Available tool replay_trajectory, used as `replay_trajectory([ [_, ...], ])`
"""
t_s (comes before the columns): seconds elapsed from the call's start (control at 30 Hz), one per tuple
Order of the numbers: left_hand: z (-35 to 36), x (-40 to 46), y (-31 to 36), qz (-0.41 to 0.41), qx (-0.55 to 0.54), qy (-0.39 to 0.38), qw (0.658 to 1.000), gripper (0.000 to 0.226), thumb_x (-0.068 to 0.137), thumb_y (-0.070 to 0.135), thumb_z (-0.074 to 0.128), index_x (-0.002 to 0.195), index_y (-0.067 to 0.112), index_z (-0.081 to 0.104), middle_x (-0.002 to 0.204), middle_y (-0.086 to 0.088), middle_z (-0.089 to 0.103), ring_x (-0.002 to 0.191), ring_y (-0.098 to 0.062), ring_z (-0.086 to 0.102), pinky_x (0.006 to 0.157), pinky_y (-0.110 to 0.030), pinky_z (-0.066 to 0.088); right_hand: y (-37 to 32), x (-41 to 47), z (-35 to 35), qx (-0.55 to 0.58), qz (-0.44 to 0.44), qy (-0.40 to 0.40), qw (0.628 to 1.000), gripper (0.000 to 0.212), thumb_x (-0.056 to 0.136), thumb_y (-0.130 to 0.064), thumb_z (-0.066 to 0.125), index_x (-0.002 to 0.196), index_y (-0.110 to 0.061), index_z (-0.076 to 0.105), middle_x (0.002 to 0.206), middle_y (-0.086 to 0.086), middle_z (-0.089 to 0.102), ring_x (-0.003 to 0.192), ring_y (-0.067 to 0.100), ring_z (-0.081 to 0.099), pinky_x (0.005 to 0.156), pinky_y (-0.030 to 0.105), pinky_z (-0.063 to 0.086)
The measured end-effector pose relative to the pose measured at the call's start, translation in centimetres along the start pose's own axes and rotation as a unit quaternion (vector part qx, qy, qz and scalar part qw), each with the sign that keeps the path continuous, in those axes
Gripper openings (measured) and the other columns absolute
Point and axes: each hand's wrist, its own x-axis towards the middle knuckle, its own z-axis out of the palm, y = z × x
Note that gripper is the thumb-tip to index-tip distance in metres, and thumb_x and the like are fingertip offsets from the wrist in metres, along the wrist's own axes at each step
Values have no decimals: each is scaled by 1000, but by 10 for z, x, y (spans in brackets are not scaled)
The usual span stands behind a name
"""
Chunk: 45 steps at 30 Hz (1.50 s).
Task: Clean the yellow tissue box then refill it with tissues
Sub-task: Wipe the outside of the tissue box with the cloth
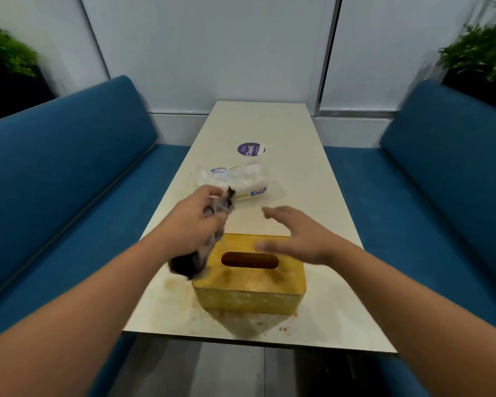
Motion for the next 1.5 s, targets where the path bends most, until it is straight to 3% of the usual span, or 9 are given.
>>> replay_trajectory([
  [0.1, -4, -8, -12, 71, 246, -126, 958, 30, 94, 31, 59, 121, 42, 55, 104, 15, 60, 85, -4, 63, 67, -17, 49, 31, 0, 7, -243, 12, -111, 963, 136, 60, -73, 74, 155, -21, -7, 163, 1, -2, 149, 24, -1, 120, 42, 6],
  [0.2, 33, -10, -14, 218, 360, -180, 889, 35, 94, 39, 54, 129, 41, 57, 124, 17, 52, 110, -8, 51, 90, -27, 45, 39, 6, 20, -267, 8, -143, 953, 147, 51, -72, 79, 153, -23, -15, 163, 1, -12, 149, 22, -7, 122, 42, 7],
  [0.33, 71, -7, -18, 309, 389, -211, 842, 37, 98, 39, 49, 135, 43, 52, 132, 15, 51, 108, -12, 43, 88, -35, 45, 38, 11, 27, -264, 27, -140, 954, 146, 52, -65, 83, 154, -16, -11, 163, 0, -6, 149, 21, -1, 121, 35, 14],
  [0.53, 9, -2, -55, 257, 410, -236, 843, 31, 95, 39, 49, 123, 44, 64, 119, 18, 58, 110, -8, 47, 90, -29, 44, 32, 14, 22, -282, 29, -150, 947, 139, 49, -65, 85, 154, -19, 6, 159, -1, 7, 144, 24, 14, 116, 43, 29],
  [0.8, 72, -3, -19, 305, 357, -207, 858, 35, 99, 44, 45, 132, 45, 55, 126, 15, 54, 109, -11, 46, 83, -25, 37, 29, 16, 23, -303, 33, -148, 941, 140, 45, -66, 85, 154, -18, 10, 158, 0, 11, 143, 24, 18, 114, 43, 31],
  [0.97, 8, -3, -68, 221, 378, -176, 881, 36, 90, 38, 46, 122, 41, 65, 114, 16, 59, 103, -7, 51, 84, -23, 43, 31, 16, 23, -292, 32, -148, 944, 141, 47, -65, 85, 154, -19, 7, 159, 0, 10, 143, 25, 17, 114, 45, 31],
  [1.2, 74, -13, -31, 314, 344, -172, 868, 37, 91, 34, 49, 124, 40, 63, 114, 11, 61, 99, -13, 52, 77, -30, 46, 31, 17, 22, -296, 32, -151, 943, 143, 45, -68, 84, 154, -20, 5, 159, -1, 8, 144, 24, 14, 115, 44, 29],
  [1.37, 4, -8, -76, 202, 356, -154, 899, 47, 84, 50, 35, 113, 39, 70, 106, 17, 62, 100, -5, 54, 83, -26, 48, 35, 14, 22, -271, 26, -145, 951, 140, 50, -65, 84, 155, -21, 3, 161, -2, 6, 146, 23, 10, 118, 44, 25],
  [1.5, -15, 22, -89, 118, 374, -54, 918, 29, 93, 31, 51, 114, 36, 70, 106, 18, 61, 98, -6, 54, 76, -23, 46, 37, 13, 22, -260, 26, -142, 955, 141, 51, -63, 85, 155, -21, 0, 162, -3, 4, 147, 22, 7, 119, 41, 21],
])
